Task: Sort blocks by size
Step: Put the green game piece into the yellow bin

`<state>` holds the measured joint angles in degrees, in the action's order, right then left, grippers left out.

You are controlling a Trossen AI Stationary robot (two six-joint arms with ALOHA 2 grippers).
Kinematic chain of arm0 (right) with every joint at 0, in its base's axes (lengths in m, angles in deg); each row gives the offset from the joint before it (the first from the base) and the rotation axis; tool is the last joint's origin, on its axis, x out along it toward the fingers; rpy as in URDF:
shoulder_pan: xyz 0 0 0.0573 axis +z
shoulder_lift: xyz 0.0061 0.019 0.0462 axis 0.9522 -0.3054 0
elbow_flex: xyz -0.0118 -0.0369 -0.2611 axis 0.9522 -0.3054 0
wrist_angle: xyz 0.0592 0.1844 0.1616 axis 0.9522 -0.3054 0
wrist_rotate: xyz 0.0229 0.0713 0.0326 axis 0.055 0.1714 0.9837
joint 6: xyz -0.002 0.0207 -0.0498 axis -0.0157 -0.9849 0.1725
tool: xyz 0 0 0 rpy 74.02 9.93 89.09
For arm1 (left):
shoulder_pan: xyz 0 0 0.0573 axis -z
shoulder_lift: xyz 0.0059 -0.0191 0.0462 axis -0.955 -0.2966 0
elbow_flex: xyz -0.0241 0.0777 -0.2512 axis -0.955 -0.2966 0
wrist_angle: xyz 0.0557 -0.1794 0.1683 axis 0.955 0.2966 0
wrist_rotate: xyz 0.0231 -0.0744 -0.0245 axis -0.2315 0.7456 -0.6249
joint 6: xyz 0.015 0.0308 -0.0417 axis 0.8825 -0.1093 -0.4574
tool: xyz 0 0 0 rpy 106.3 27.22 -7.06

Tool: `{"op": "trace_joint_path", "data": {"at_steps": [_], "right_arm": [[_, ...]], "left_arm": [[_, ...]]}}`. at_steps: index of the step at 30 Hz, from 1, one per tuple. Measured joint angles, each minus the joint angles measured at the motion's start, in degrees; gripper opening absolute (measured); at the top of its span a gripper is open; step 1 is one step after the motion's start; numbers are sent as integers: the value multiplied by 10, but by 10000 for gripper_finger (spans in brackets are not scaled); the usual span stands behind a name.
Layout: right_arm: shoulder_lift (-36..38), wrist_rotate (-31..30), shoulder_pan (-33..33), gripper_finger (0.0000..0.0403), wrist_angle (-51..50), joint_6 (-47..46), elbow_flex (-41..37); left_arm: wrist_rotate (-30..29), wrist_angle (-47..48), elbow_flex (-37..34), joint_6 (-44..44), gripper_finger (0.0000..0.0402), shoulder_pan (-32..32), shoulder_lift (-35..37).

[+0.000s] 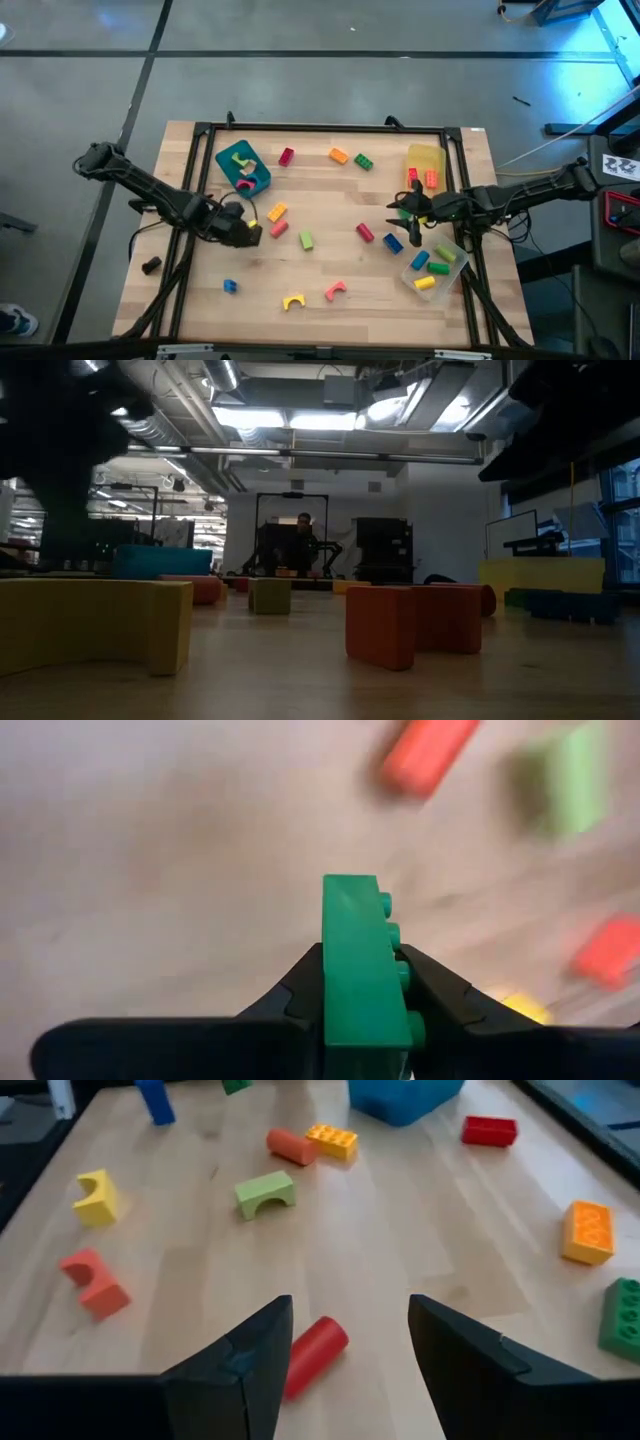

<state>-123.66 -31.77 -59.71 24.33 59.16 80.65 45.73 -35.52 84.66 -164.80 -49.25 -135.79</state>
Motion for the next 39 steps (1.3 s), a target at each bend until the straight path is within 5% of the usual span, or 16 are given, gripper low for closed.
{"op": "trace_joint_path", "data": {"at_steps": [7, 11, 18, 28, 39], "right_arm": [[-3, -22, 6, 202, 62, 2, -24], [-6, -23, 6, 202, 63, 39, -24], [-8, -23, 6, 202, 120, 147, -24], [-70, -22, 6, 202, 297, 359, -24], [-183, -22, 6, 202, 423, 461, -18]], "left_arm": [[-169, -141, 10, 76, 75, -50, 0], [-209, -277, 10, 179, 75, -92, -25], [-185, -496, 10, 326, 75, -160, -109], [-86, -812, 11, 402, 77, -208, -250], [-82, -837, 61, 415, 80, -223, -328]]}}
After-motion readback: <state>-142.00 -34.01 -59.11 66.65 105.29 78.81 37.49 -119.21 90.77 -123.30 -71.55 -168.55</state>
